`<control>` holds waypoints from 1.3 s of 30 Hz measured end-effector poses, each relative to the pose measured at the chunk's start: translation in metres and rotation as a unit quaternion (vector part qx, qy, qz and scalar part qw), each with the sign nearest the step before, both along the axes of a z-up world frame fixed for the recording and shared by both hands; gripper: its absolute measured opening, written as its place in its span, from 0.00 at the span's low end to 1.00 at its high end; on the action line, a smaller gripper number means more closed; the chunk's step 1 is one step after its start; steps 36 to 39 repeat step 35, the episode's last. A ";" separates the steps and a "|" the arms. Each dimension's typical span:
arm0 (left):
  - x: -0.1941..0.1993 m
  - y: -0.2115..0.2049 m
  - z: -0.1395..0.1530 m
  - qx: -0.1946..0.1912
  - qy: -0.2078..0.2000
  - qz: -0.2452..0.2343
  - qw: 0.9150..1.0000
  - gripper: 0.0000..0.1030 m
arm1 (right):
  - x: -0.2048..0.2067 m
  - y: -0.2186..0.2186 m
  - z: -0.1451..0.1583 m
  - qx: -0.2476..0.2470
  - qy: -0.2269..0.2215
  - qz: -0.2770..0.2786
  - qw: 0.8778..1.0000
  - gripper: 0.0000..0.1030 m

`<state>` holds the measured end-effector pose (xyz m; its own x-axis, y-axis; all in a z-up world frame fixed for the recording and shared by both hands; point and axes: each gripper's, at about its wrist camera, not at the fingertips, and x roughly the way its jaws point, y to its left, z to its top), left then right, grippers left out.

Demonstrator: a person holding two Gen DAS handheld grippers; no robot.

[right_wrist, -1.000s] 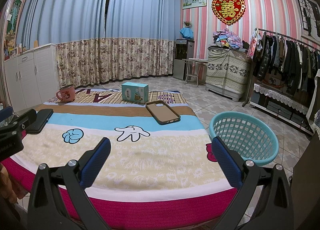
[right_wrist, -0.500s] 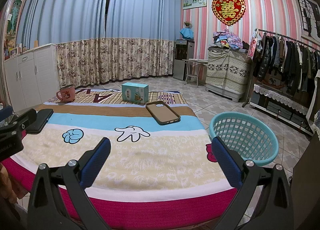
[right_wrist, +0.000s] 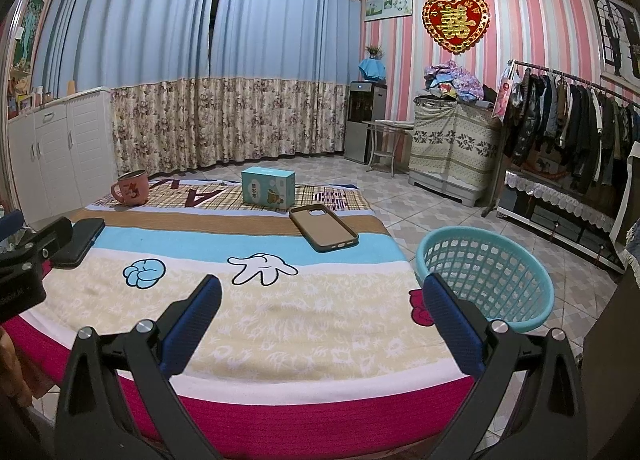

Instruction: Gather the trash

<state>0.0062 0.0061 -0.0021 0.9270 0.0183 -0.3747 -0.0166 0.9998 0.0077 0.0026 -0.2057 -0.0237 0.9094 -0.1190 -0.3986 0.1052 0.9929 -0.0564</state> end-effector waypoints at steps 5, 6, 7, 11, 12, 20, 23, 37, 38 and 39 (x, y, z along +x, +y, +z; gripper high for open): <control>0.000 0.000 0.000 0.001 -0.001 -0.001 1.000 0.95 | -0.001 -0.001 0.003 0.000 -0.001 -0.002 1.000 0.96; 0.000 0.000 0.000 0.001 -0.001 -0.001 1.000 0.95 | -0.002 0.000 0.003 0.000 -0.001 -0.003 1.000 0.96; 0.000 0.000 0.002 0.001 -0.002 -0.001 1.000 0.95 | -0.002 -0.001 0.003 0.000 -0.001 -0.003 1.000 0.96; 0.002 0.003 0.005 0.001 -0.005 -0.002 1.000 0.95 | -0.002 -0.001 0.003 0.000 -0.001 -0.003 1.000 0.96; 0.001 0.003 0.005 0.000 -0.006 -0.002 1.000 0.95 | -0.002 -0.001 0.003 0.000 -0.001 -0.003 1.000 0.96; -0.001 0.003 0.004 0.001 -0.007 -0.002 1.000 0.95 | -0.002 -0.001 0.003 0.000 -0.001 -0.003 1.000 0.96; -0.003 0.002 0.003 0.001 -0.006 -0.002 1.000 0.95 | -0.002 -0.001 0.003 0.000 -0.001 -0.002 1.000 0.96; 0.001 0.005 0.006 0.001 -0.007 -0.003 1.000 0.95 | -0.002 -0.001 0.002 -0.001 -0.001 -0.003 1.000 0.96; 0.001 0.005 0.006 0.001 -0.007 -0.003 1.000 0.95 | -0.002 -0.001 0.002 -0.001 -0.001 -0.003 1.000 0.96; 0.001 0.005 0.006 0.001 -0.007 -0.003 1.000 0.95 | -0.002 -0.001 0.002 -0.001 -0.001 -0.003 1.000 0.96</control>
